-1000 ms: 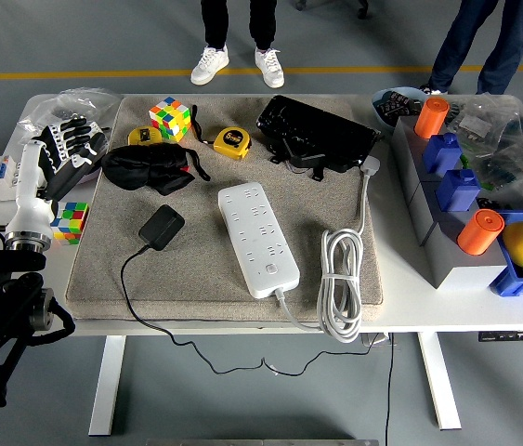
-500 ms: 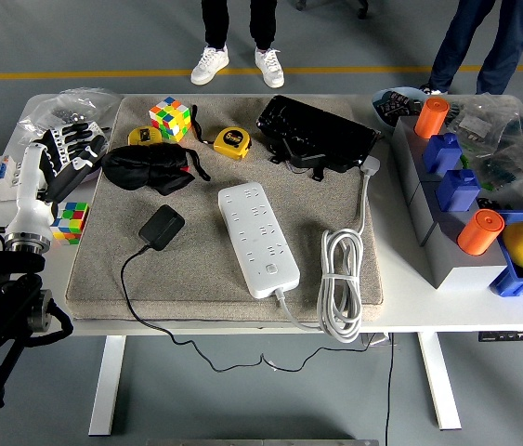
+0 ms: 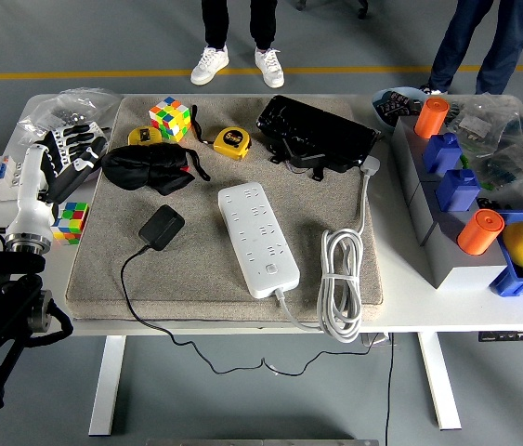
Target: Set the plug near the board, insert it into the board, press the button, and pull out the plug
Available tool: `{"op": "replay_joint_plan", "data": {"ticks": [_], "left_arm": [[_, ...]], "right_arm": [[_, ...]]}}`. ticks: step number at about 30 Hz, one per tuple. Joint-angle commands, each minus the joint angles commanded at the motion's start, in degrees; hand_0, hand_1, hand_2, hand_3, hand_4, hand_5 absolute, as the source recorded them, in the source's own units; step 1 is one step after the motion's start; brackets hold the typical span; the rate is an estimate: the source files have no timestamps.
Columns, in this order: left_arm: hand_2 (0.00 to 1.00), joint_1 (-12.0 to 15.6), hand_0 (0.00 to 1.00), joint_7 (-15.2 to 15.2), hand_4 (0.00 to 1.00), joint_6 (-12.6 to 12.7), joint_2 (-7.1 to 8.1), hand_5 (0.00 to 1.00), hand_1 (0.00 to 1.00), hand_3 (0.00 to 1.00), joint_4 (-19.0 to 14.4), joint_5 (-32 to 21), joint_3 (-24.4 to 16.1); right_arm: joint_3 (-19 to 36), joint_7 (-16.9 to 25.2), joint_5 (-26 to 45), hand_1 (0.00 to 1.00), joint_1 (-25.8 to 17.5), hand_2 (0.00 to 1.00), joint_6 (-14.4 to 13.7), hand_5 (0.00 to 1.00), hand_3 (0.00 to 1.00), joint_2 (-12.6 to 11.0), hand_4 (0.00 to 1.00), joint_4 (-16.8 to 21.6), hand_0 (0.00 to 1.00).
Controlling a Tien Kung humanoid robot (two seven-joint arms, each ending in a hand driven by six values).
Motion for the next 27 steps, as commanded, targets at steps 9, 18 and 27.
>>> {"op": "replay_joint_plan", "data": {"ticks": [9,18,27], "left_arm": [[0.667,0.0,0.645,0.1,0.885,0.0,-0.16,0.510,0.647,0.644,0.0,0.1,-0.1],[0.667,0.2,0.645,0.3,0.886,0.1,-0.37,0.514,0.646,0.645,0.0,0.2,-0.4],[0.667,0.3,0.646,0.4,0.888,0.1,-0.45,0.518,0.646,0.646,0.0,0.3,-0.8]], "right_arm": [[0.4,0.0,0.0,0.620,-0.1,0.561,0.0,0.323,0.547,0.2,0.807,0.0,0.604],[0.6,0.1,0.0,0.621,-0.2,0.560,0.0,0.323,0.547,0.3,0.808,0.0,0.604],[0.6,0.2,0.0,0.621,-0.2,0.560,0.0,0.323,0.548,0.3,0.808,0.0,0.606]]}}
